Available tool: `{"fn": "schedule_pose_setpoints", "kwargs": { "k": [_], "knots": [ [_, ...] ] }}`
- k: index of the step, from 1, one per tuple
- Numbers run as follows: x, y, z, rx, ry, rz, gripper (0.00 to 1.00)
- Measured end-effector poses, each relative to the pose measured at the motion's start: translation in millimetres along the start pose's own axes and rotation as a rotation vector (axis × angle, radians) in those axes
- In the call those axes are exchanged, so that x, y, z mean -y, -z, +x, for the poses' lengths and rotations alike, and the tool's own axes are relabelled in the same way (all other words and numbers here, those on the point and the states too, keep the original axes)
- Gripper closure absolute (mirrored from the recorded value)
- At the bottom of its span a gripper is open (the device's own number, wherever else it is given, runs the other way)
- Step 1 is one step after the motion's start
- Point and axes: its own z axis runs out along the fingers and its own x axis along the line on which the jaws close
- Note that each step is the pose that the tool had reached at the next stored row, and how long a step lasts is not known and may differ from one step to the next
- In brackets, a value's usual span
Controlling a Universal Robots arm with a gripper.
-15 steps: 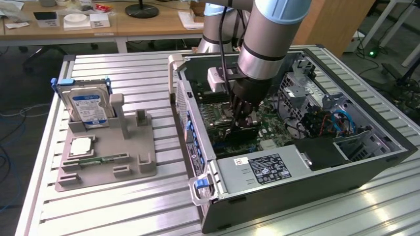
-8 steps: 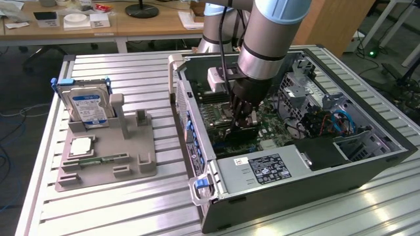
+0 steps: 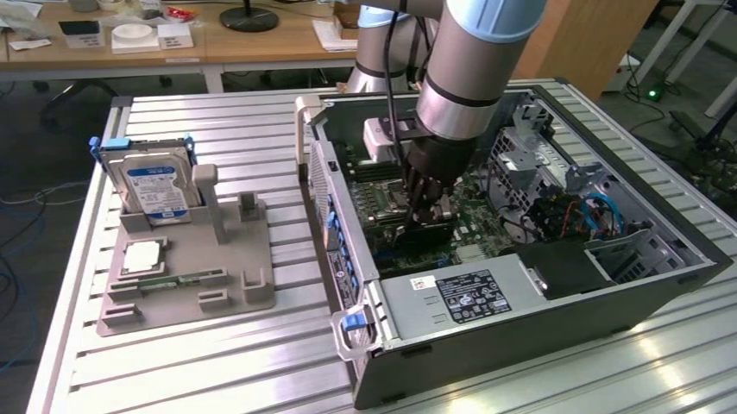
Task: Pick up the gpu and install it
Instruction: 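Press down on the gpu until it lock into place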
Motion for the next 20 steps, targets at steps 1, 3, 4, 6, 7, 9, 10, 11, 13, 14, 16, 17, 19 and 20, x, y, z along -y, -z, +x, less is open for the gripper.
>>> {"fn": "schedule_pose_setpoints", "kwargs": {
  "k": [1,3,4,6,7,9,10,11,13,14,16,17,19,20],
  "knots": [
    [-1.6,0.0,0.0,0.0001,0.000,0.0000,0.90],
    [-2.4,1.3,-0.1,0.0000,0.000,-0.0009,0.90],
    [-2.8,2.7,-0.2,0.0002,0.000,-0.0012,0.90],
    [-3.1,6.2,-0.4,0.0001,0.000,-0.0012,0.90],
    [-3.3,7.1,-0.5,0.0001,0.000,-0.0012,0.90],
    [-3.3,7.9,-0.6,0.0006,0.000,-0.0014,0.90],
    [-3.4,8.1,-0.6,0.0006,0.000,-0.0021,0.90],
    [-3.4,8.2,-0.6,0.0006,0.000,-0.0032,0.90],
    [-4.0,8.4,-0.6,0.0001,0.000,-0.0045,0.90],
    [-5.5,8.5,-0.5,-0.0003,0.000,-0.0049,0.90],
    [-10.6,8.3,-0.5,-0.0003,0.000,-0.0048,0.90],
    [-13.2,8.3,-0.4,-0.0004,0.000,-0.0048,0.90],
    [-18.1,8.2,-0.4,-0.0005,0.000,-0.0048,0.90],
    [-19.7,8.2,-0.4,-0.0007,0.000,-0.0048,0.90]
  ]
}}
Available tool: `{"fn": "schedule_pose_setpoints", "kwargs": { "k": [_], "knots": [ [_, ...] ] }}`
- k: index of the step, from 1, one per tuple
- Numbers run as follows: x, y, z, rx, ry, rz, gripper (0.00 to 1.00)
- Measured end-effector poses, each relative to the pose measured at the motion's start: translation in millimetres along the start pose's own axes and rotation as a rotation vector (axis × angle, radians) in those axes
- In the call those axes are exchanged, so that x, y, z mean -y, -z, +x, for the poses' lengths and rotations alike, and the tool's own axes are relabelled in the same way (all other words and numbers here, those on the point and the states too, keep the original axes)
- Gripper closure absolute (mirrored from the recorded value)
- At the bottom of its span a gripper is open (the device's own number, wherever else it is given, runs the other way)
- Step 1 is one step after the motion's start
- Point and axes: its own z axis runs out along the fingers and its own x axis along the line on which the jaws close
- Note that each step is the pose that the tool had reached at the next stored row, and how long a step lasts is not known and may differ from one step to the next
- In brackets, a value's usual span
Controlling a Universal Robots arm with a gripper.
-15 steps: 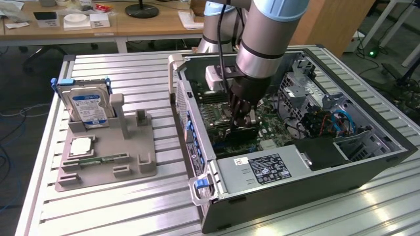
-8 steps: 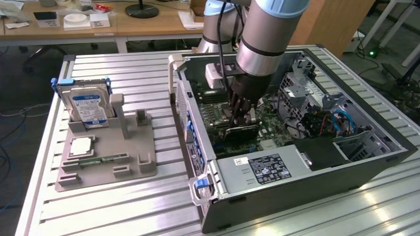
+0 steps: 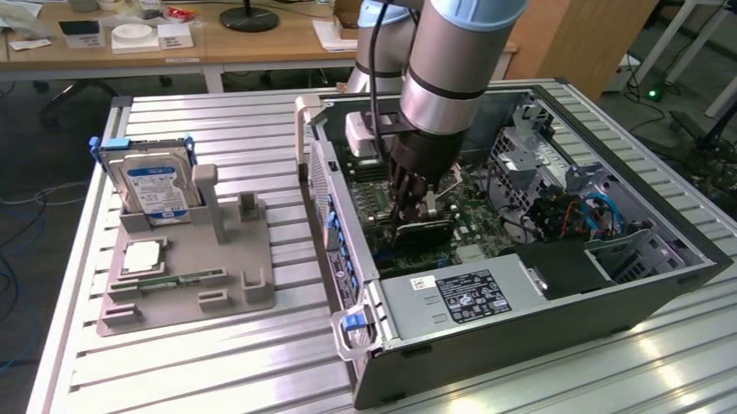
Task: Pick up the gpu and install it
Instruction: 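Press down on the gpu until it lock into place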
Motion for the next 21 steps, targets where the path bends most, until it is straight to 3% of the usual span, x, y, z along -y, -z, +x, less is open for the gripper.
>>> {"fn": "schedule_pose_setpoints", "kwargs": {
  "k": [13,18,21],
  "knots": [
    [-3.1,9.7,-0.6,-0.0001,0.000,-0.0036,0.90],
    [-16.5,9.3,-0.4,0.0000,0.000,-0.0035,0.90],
    [-18.0,9.8,-0.4,-0.0003,0.000,-0.0037,0.90]
  ]
}}
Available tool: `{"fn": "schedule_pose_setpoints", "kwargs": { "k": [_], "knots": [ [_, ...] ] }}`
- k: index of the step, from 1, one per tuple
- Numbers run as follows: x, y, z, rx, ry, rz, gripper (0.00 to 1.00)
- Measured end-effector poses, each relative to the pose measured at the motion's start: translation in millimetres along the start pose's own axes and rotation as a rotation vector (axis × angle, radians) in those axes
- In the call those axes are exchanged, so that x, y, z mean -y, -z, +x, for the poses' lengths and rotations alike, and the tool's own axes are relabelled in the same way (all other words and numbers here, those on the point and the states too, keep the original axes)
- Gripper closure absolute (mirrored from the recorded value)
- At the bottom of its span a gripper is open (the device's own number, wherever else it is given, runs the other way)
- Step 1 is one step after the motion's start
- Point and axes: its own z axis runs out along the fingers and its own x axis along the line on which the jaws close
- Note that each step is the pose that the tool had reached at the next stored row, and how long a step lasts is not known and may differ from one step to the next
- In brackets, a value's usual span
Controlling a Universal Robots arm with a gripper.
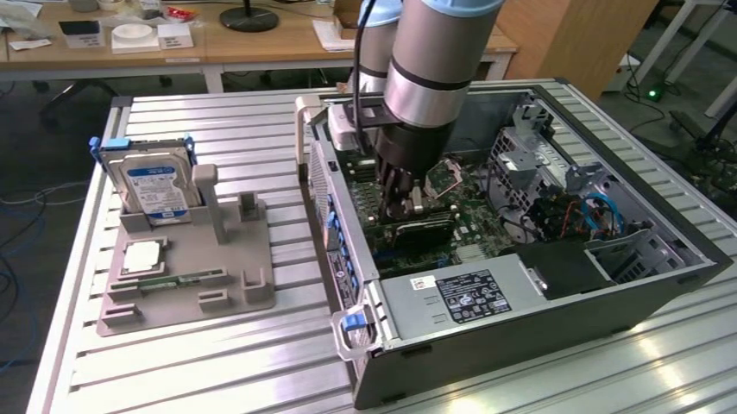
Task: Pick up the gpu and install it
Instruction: 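Press down on the gpu until it lock into place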
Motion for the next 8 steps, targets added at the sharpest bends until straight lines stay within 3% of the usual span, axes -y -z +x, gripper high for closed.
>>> {"fn": "schedule_pose_setpoints", "kwargs": {
  "k": [2,3,4,8],
  "knots": [
    [0.0,0.7,-0.1,0.0004,0.000,-0.0041,0.90],
    [0.1,0.8,-0.1,0.0003,-0.001,-0.0133,0.90],
    [0.4,0.9,-0.1,-0.0009,-0.002,-0.0281,0.90],
    [1.3,1.1,-0.2,-0.0040,-0.007,-0.1016,0.90]
  ]
}}
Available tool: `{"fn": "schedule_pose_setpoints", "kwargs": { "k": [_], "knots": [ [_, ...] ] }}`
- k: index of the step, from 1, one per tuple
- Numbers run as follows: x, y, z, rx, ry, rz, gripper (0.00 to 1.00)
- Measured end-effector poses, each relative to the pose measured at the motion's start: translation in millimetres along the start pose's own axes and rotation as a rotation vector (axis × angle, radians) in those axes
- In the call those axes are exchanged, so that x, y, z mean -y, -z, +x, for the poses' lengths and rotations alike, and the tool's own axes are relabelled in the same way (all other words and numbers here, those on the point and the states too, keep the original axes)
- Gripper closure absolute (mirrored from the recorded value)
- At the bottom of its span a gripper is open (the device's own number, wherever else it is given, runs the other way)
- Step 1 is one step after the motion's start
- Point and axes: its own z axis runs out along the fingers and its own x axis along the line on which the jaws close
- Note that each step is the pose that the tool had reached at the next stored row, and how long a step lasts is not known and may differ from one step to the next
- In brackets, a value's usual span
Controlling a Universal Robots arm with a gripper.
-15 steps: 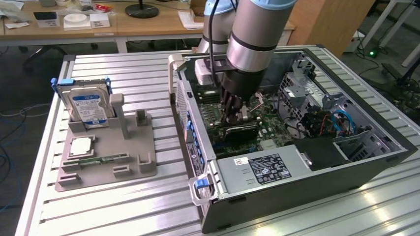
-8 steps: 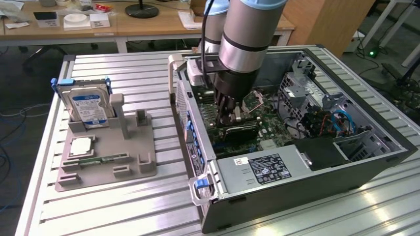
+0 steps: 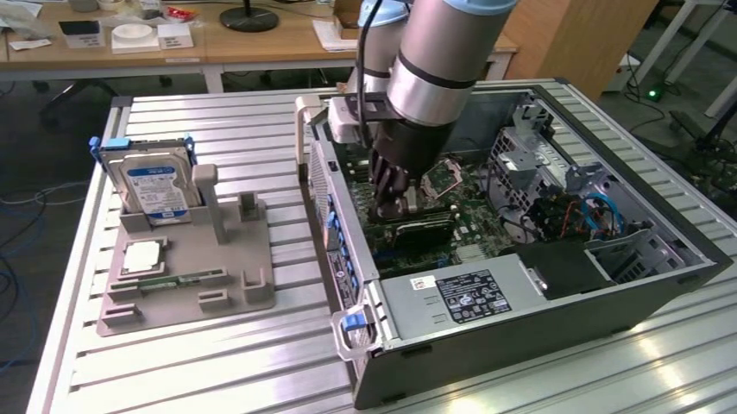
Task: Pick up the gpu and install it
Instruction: 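Press down on the gpu until it lock into place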
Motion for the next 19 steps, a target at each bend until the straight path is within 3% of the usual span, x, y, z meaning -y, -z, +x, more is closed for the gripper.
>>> {"fn": "schedule_pose_setpoints", "kwargs": {
  "k": [5,6,7,19],
  "knots": [
    [2.2,0.5,0.0,-0.0012,-0.006,-0.0896,0.90],
    [2.2,0.5,0.0,-0.0017,-0.007,-0.1013,0.90],
    [2.2,0.6,0.0,-0.0020,-0.007,-0.1077,0.90],
    [2.3,-3.9,-0.3,-0.0029,-0.006,-0.1135,0.90]
  ]
}}
